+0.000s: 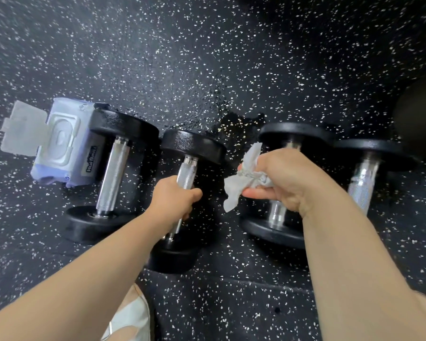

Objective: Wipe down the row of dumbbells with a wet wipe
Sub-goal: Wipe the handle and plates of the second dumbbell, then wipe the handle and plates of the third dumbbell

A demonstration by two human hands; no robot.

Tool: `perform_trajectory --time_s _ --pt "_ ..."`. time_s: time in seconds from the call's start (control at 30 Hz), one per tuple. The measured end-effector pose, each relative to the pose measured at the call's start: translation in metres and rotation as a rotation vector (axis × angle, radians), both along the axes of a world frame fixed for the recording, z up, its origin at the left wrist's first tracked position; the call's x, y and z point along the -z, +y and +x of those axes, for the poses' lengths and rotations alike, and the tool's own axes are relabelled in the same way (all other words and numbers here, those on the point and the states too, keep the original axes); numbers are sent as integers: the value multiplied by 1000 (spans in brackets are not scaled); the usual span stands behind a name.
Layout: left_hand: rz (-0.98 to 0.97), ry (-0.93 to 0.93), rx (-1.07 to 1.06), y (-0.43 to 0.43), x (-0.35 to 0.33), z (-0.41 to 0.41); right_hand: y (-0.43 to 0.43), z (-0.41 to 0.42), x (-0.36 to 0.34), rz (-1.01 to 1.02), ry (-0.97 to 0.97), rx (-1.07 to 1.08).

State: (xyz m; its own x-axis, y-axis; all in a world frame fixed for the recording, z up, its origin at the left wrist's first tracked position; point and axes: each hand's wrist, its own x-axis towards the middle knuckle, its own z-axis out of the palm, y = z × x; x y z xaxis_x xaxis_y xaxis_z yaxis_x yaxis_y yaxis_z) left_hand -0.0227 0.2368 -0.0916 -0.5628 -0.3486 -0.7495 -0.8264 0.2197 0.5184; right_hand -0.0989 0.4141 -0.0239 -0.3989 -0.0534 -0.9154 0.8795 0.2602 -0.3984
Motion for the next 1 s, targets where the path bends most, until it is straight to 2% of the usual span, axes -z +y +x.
perform_trajectory --time_s 0.43,0.53,0.7,0.83,0.93,1.0 --pt "19 12 -5 -2 -6 -9 5 0 1 4 30 2" --pt "-92 33 126 -8 -10 -11 12 -9 -8 26 60 -86" --pt "-402 -79 441 -11 -38 -7 22 -25 -30 70 83 -435" --pt "-577 -133 640 13 -72 -2 30 -31 -33 92 105 -503" --pt "-595 -98 717 34 -96 -11 39 -31 -38 125 116 -507" --pt "-508 -64 711 46 -111 -22 49 -27 -46 159 164 -523"
